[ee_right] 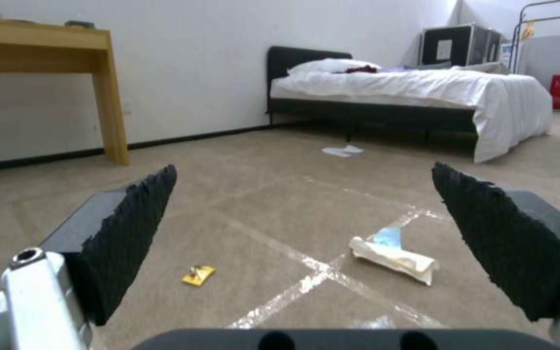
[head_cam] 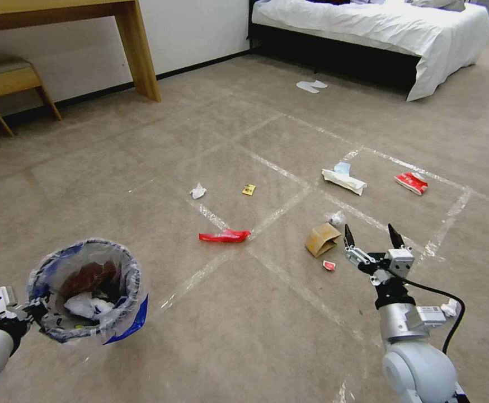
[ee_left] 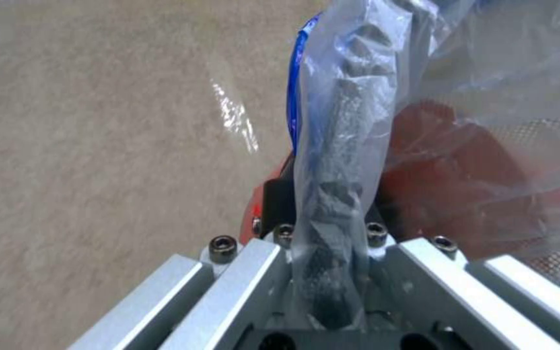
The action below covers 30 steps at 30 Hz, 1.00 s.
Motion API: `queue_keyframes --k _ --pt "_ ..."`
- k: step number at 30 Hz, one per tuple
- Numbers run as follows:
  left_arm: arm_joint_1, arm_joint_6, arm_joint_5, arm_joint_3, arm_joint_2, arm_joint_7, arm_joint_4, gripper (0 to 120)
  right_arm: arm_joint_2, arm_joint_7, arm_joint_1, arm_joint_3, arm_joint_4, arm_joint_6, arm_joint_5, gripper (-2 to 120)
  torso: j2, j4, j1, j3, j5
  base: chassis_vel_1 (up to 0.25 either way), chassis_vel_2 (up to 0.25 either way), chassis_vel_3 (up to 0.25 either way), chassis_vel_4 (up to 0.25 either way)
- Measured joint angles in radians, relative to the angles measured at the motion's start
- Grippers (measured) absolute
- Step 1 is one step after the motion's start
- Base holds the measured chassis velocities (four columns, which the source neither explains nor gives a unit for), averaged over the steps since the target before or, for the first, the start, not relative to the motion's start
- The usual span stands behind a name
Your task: Pick up the trash bin and place the garbage on the floor into it.
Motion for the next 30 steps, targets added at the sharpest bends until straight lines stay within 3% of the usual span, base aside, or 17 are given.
queue_keyframes --k 30 --pt "0.004 -0.003 0.003 -0.001 -0.009 0.002 -0.002 0 -0.018 0.011 0.022 -0.012 -0.021 -0.016 0.017 100 0.000 -0.0001 0.000 0.000 -0.0001 -0.140 0.136 0.136 -0.137"
